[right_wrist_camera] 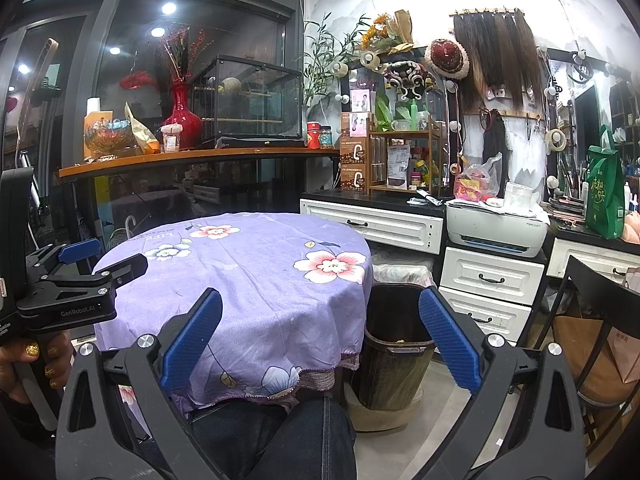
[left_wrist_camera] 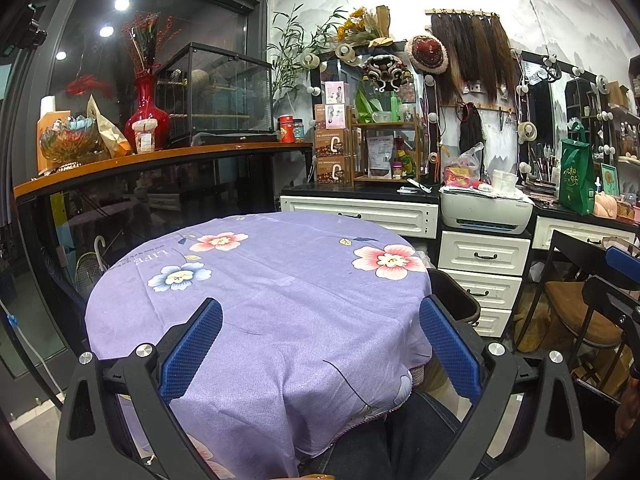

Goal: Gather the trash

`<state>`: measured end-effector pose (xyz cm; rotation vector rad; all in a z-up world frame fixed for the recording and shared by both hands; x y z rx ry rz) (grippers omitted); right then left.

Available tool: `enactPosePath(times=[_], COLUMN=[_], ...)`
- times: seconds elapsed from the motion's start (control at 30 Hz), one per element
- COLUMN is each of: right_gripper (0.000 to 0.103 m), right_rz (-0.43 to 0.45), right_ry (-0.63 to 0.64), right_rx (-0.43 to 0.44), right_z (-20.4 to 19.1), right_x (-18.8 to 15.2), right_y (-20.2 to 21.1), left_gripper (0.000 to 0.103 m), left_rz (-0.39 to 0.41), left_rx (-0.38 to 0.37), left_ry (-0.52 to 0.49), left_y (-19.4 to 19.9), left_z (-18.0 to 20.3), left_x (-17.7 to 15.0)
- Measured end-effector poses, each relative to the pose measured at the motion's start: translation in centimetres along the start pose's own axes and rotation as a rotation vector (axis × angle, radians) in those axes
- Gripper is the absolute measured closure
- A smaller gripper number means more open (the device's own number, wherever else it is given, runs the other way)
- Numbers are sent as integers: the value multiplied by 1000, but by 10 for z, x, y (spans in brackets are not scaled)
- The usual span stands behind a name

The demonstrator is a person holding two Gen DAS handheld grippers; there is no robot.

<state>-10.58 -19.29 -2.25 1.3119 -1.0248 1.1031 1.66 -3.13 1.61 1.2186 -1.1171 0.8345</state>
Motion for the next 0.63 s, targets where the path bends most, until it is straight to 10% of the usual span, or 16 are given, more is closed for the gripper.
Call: enactPosePath(times=[0.63], right_gripper=[6], right_rz=[-1], right_ry=[-1], right_rx=[0], right_z=[0], right_x=[1], right_y=[0], left_gripper=[5], left_rz=[14], left_rx=[-5], left_ry=[-12], left_y=[-1], left_z=[-4], left_x=[0])
Point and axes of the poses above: each gripper's, at about its wrist camera, not at the fingertips, and y roughly against the way its jaws point, z to its right, x to its top, the point moved 2 cm from there along -y, roughly the way its jaws point, and after that the axes turned 1 degree about y, right-handed, at the moved point
